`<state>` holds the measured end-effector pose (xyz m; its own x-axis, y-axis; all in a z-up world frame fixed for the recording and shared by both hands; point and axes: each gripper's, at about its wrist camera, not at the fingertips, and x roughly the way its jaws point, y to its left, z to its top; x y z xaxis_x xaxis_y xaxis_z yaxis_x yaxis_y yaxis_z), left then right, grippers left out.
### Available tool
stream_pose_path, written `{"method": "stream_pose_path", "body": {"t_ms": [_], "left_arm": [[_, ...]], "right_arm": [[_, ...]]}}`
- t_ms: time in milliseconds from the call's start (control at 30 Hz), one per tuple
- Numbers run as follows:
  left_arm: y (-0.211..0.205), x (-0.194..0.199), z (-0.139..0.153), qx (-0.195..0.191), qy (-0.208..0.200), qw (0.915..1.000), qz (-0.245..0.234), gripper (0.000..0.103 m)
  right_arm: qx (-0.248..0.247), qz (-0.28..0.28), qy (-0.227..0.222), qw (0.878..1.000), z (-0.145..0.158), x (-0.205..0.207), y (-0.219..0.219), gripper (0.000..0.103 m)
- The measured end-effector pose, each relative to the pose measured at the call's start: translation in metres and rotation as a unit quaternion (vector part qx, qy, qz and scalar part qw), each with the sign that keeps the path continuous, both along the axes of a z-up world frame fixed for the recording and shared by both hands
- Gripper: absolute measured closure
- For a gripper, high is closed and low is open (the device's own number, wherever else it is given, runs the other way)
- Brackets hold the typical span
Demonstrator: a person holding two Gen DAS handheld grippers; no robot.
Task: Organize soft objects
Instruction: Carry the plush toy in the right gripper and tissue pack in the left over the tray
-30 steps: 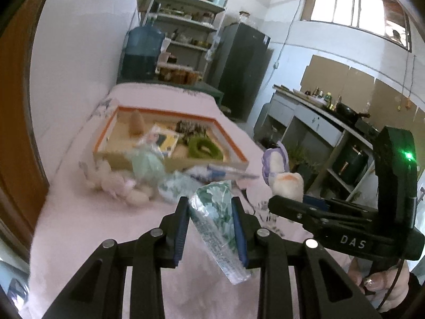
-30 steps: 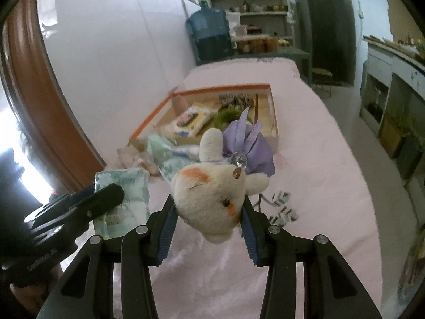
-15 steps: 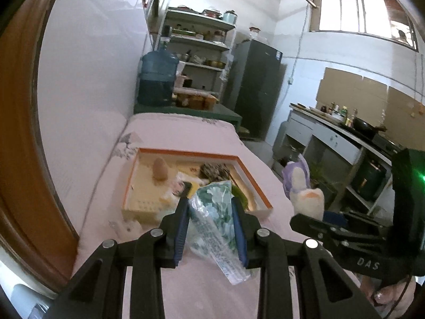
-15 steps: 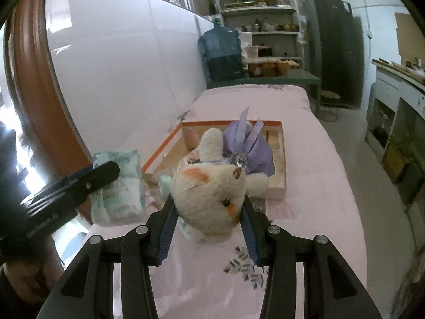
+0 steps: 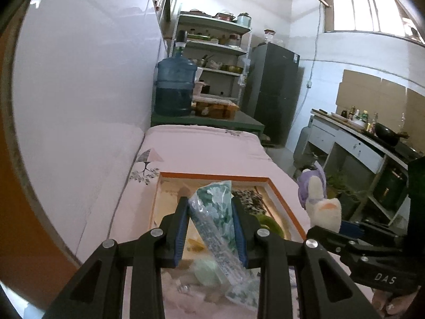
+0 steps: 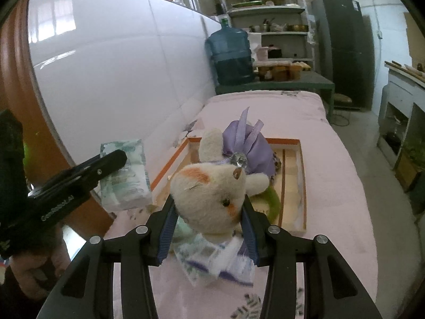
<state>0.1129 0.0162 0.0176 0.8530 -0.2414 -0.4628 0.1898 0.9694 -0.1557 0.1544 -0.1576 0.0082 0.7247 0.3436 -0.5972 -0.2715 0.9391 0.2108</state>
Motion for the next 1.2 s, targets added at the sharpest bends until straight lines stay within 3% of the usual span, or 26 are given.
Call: {"method": "stream_pose_path", "body": {"t_ms": [467, 1200], "left_arm": [[0.006, 0.071, -0.025, 0.006, 0.038, 0.9991, 0.017, 0.072], [0.013, 0.131, -0.065, 0.018, 0.08, 0.9959, 0.037, 0.072]], "right_arm": [[0.0, 0.011, 0.032, 0.999, -0.021, 0.072, 0.003, 0.056], [-0.024, 0.043, 0.076, 0.996, -0.06, 0.154, 0.004, 0.056]]}}
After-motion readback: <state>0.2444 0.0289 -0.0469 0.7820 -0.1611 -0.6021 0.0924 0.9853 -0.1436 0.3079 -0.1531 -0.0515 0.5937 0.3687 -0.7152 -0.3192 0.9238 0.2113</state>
